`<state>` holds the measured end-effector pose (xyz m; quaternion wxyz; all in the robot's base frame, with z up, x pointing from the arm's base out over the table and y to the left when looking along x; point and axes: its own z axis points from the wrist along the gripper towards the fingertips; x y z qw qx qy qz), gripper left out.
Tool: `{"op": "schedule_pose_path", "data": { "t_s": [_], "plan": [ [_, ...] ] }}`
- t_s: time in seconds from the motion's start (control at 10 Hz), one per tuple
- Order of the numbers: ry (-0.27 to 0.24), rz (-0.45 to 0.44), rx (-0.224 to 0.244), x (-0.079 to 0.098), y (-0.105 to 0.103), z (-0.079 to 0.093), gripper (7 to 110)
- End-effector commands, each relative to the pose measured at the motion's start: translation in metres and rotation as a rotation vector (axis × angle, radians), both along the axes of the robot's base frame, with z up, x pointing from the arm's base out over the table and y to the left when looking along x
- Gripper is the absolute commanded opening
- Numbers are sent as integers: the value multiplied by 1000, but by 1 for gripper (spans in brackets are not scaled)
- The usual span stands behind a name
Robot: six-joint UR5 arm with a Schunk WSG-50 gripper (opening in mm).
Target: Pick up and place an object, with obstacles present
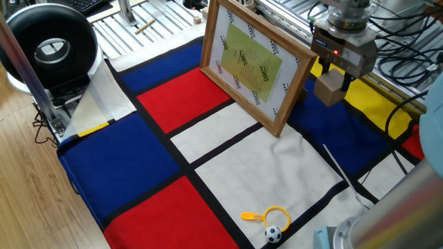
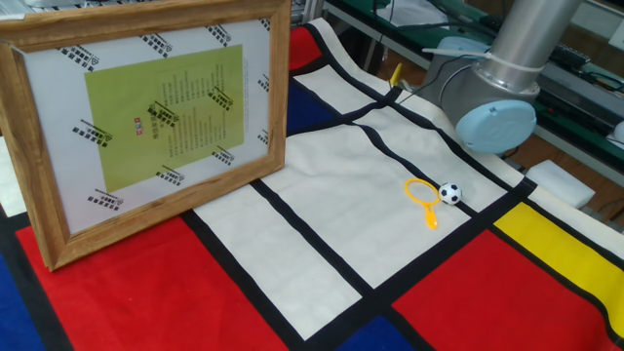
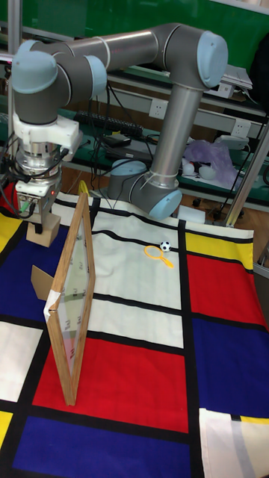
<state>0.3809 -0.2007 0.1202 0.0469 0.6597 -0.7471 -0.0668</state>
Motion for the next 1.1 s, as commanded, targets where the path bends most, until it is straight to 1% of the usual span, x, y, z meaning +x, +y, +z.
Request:
{"op": "schedule_pose_path", "data": {
  "t_s": [0.0, 0.2, 0.3, 0.5, 0.6, 0.7, 1.0],
  "plan": [
    [-7, -23, -13, 0, 5, 11, 7],
    [-6, -36, -14, -3, 11, 14, 7],
    [-6, -36, -17, -3, 10, 15, 7],
    [-10, -30, -39, -2, 3, 14, 7],
    [-14, -22, -64, -2, -4, 14, 7],
    [-14, -19, -71, -2, -6, 14, 7],
    [-15, -10, -71, -1, -6, 14, 7]
  ]
}}
